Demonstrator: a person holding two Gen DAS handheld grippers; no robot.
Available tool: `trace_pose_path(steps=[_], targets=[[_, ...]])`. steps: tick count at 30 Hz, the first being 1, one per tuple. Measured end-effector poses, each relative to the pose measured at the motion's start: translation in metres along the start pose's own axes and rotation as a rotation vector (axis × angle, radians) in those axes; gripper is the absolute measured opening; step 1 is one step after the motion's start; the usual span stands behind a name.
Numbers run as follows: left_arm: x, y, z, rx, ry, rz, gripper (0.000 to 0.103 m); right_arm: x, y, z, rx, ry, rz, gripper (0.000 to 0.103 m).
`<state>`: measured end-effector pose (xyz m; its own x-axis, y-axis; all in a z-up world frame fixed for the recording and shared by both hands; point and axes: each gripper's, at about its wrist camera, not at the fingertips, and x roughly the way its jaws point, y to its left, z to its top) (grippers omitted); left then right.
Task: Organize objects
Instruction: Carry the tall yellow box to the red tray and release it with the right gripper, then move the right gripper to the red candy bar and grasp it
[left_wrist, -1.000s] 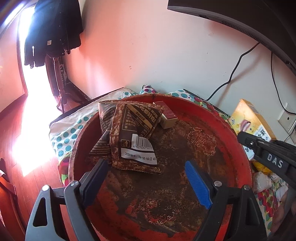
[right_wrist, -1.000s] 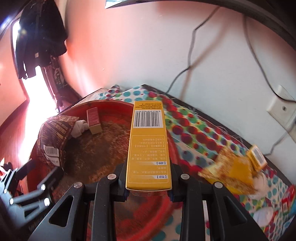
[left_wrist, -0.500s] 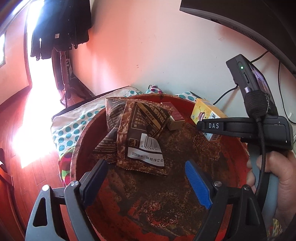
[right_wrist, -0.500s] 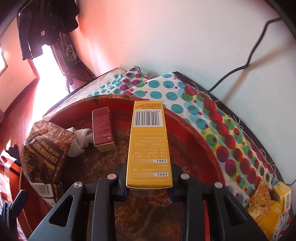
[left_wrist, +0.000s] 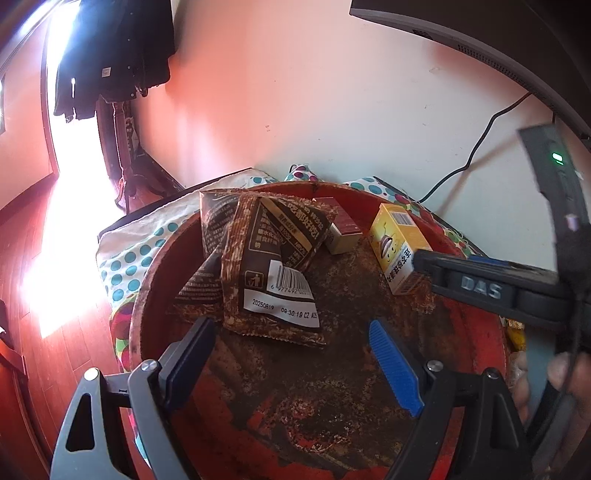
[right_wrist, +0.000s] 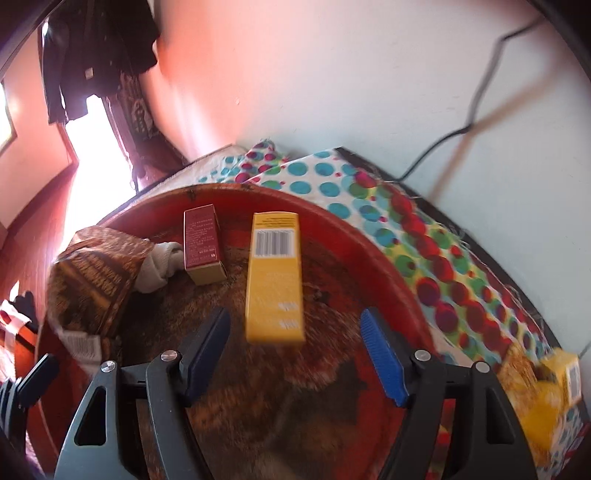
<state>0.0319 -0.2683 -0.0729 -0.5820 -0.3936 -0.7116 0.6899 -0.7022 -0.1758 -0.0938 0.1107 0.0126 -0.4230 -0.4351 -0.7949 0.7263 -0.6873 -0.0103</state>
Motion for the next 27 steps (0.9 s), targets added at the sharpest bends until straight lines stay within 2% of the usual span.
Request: trace_pose_path(steps=[4, 6, 8, 10, 11, 14, 17, 18, 21, 27], targets=[[-0.003, -0.01, -0.001, 0.042, -0.019, -0.002, 0.088, -0.019, -0.005, -0.014, 0.089, -0.072, -0.066, 0.072], [-0.007, -0.017, -0.002, 0.076, -0.032, -0.007, 0.088, -0.005, 0.002, -0.009, 0.147, -0.097, -0.088, 0.073], [-0.011, -0.025, -0.004, 0.109, -0.045, -0.016, 0.088, 0.028, 0.025, 0.015, 0.21, -0.119, -0.152, 0.073], [-0.015, -0.033, -0.005, 0.146, -0.051, -0.029, 0.088, 0.042, 0.001, 0.001, 0.281, -0.131, -0.214, 0.075], [-0.016, -0.036, -0.006, 0.162, -0.053, -0.033, 0.088, 0.052, 0.003, 0.001, 0.32, -0.126, -0.245, 0.076], [-0.019, -0.045, -0.009, 0.201, -0.054, -0.046, 0.088, 0.058, -0.035, -0.029, 0.424, -0.112, -0.328, 0.076], [-0.022, -0.051, -0.013, 0.231, -0.057, -0.045, 0.088, 0.066, -0.045, -0.048, 0.464, -0.096, -0.404, 0.075], [-0.023, -0.053, -0.013, 0.239, -0.063, -0.04, 0.088, 0.078, -0.033, -0.04, 0.473, -0.089, -0.417, 0.075], [-0.026, -0.056, -0.014, 0.26, -0.082, -0.028, 0.088, 0.065, -0.077, -0.076, 0.539, -0.054, -0.451, 0.067], [-0.028, -0.061, -0.017, 0.293, -0.085, -0.02, 0.088, 0.026, -0.168, -0.131, 0.56, -0.003, -0.452, 0.062]])
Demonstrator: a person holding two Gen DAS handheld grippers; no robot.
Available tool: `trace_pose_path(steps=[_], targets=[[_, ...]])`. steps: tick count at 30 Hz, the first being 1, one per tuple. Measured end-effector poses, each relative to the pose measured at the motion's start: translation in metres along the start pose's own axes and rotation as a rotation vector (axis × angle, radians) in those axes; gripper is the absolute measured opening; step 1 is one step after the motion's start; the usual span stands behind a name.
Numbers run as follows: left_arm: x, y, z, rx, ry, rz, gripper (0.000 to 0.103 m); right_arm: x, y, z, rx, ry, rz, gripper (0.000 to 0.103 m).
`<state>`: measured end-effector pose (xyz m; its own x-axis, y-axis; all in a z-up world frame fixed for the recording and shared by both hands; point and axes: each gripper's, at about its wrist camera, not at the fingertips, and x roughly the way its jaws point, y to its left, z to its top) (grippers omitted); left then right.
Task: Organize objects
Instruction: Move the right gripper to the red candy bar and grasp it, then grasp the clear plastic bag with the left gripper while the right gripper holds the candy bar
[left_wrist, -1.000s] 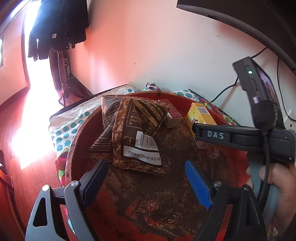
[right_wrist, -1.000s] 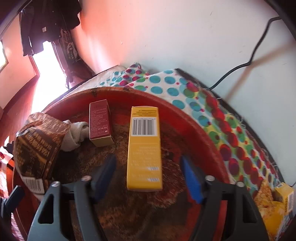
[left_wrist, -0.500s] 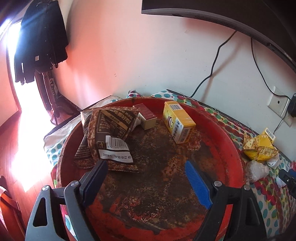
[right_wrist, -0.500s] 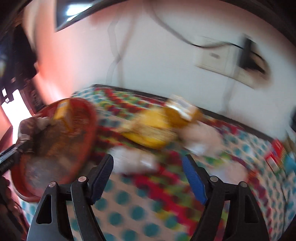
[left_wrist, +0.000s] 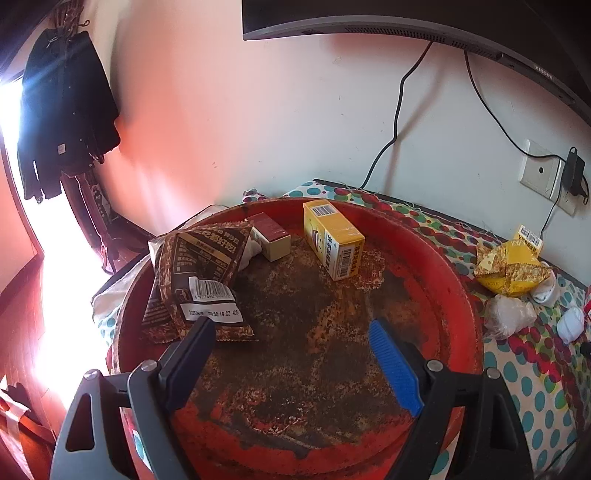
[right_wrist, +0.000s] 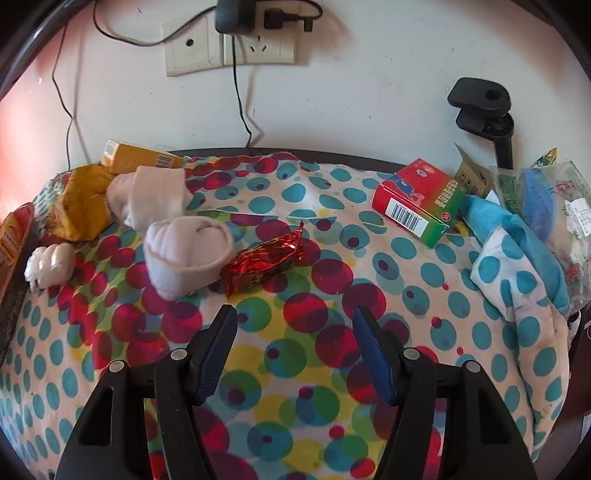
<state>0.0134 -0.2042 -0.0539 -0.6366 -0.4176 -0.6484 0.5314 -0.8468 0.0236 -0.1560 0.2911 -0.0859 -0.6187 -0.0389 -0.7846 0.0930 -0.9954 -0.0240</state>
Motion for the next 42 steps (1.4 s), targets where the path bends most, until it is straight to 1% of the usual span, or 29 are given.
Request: trace_pose_path(steps=[2, 3, 9, 12, 13, 15, 16, 18, 19, 20, 23, 24, 26, 27, 28, 30, 31, 32, 33, 34, 35, 36, 37, 38, 39, 40, 41, 42], targets=[[-0.001, -0.001, 0.0, 0.01, -0.004, 0.0, 0.088, -0.001, -0.037, 0.004, 0.022, -0.001, 0.023, 0.064], [-0.001, -0.002, 0.0, 0.016, -0.006, 0.001, 0.088, -0.002, -0.037, 0.008, 0.025, 0.002, 0.031, 0.064], [0.003, -0.008, -0.002, 0.052, -0.002, 0.005, 0.088, -0.006, -0.135, 0.018, 0.045, 0.001, 0.043, 0.066], [0.004, -0.008, -0.002, 0.059, -0.002, 0.007, 0.088, -0.009, -0.18, 0.02, 0.028, 0.007, 0.058, 0.071], [0.005, -0.008, -0.003, 0.061, 0.0, 0.005, 0.088, -0.002, -0.162, 0.027, 0.016, 0.015, 0.059, 0.071], [0.005, -0.008, -0.003, 0.062, -0.001, 0.007, 0.088, -0.002, -0.188, 0.025, -0.011, 0.027, 0.048, 0.07], [0.006, -0.008, -0.003, 0.063, 0.001, 0.007, 0.088, -0.004, -0.22, 0.022, -0.028, 0.018, 0.036, 0.07], [0.007, -0.007, -0.003, 0.061, 0.002, 0.01, 0.088, -0.012, -0.253, 0.017, -0.033, 0.011, 0.042, 0.067], [0.008, -0.007, -0.003, 0.062, 0.006, 0.008, 0.088, -0.018, -0.271, 0.013, -0.042, 0.005, 0.042, 0.06], [0.009, -0.008, -0.004, 0.063, 0.01, 0.007, 0.088, -0.022, -0.276, 0.012, -0.049, 0.0, 0.046, 0.056], [0.009, -0.008, -0.005, 0.065, 0.013, 0.005, 0.088, -0.042, -0.329, -0.002, -0.06, -0.011, 0.059, 0.052], [0.009, -0.008, -0.005, 0.065, 0.011, 0.007, 0.088, -0.052, -0.329, -0.007, -0.06, -0.019, 0.062, 0.049], [0.007, -0.008, -0.005, 0.071, 0.003, 0.01, 0.088, -0.07, -0.356, -0.019, -0.061, -0.033, 0.077, 0.045], [0.006, -0.009, -0.005, 0.073, 0.0, 0.01, 0.088, -0.071, -0.341, -0.02, -0.06, -0.031, 0.089, 0.045], [0.005, -0.009, -0.005, 0.076, -0.002, 0.01, 0.088, -0.081, -0.346, -0.031, -0.068, -0.033, 0.093, 0.045], [0.004, -0.011, -0.004, 0.083, -0.004, 0.004, 0.088, -0.107, -0.337, -0.054, -0.088, -0.039, 0.086, 0.045], [0.003, -0.012, -0.004, 0.085, -0.006, 0.001, 0.088, -0.114, -0.338, -0.062, -0.085, -0.039, 0.097, 0.045], [0.002, -0.013, -0.005, 0.086, -0.009, -0.006, 0.088, -0.121, -0.352, -0.068, -0.081, -0.042, 0.097, 0.045], [0.0, -0.014, -0.005, 0.09, -0.015, -0.014, 0.088, -0.132, -0.341, -0.078, -0.08, -0.049, 0.089, 0.045], [-0.001, -0.015, -0.005, 0.094, -0.021, -0.018, 0.088, -0.138, -0.346, -0.077, -0.083, -0.048, 0.087, 0.045], [-0.004, -0.017, -0.005, 0.101, -0.029, -0.024, 0.088, -0.143, -0.357, -0.082, -0.082, -0.04, 0.091, 0.045], [-0.006, -0.019, -0.005, 0.108, -0.036, -0.033, 0.088, -0.154, -0.376, -0.091, -0.08, -0.044, 0.093, 0.045], [-0.009, -0.021, -0.005, 0.118, -0.045, -0.047, 0.088, -0.167, -0.403, -0.105, -0.083, -0.047, 0.097, 0.045], [-0.011, -0.024, -0.006, 0.124, -0.052, -0.056, 0.088, -0.174, -0.415, -0.112, -0.088, -0.046, 0.099, 0.045], [-0.015, -0.027, -0.006, 0.135, -0.062, -0.071, 0.088, -0.173, -0.428, -0.105, -0.092, -0.04, 0.101, 0.045], [-0.018, -0.031, -0.007, 0.149, -0.074, -0.092, 0.088, -0.178, -0.379, -0.098, -0.099, -0.044, 0.101, 0.045], [-0.022, -0.034, -0.008, 0.161, -0.085, -0.107, 0.088, -0.184, -0.387, -0.097, -0.098, -0.051, 0.105, 0.045], [-0.027, -0.039, -0.009, 0.178, -0.1, -0.128, 0.088, -0.184, -0.386, -0.098, -0.096, -0.049, 0.112, 0.045]])
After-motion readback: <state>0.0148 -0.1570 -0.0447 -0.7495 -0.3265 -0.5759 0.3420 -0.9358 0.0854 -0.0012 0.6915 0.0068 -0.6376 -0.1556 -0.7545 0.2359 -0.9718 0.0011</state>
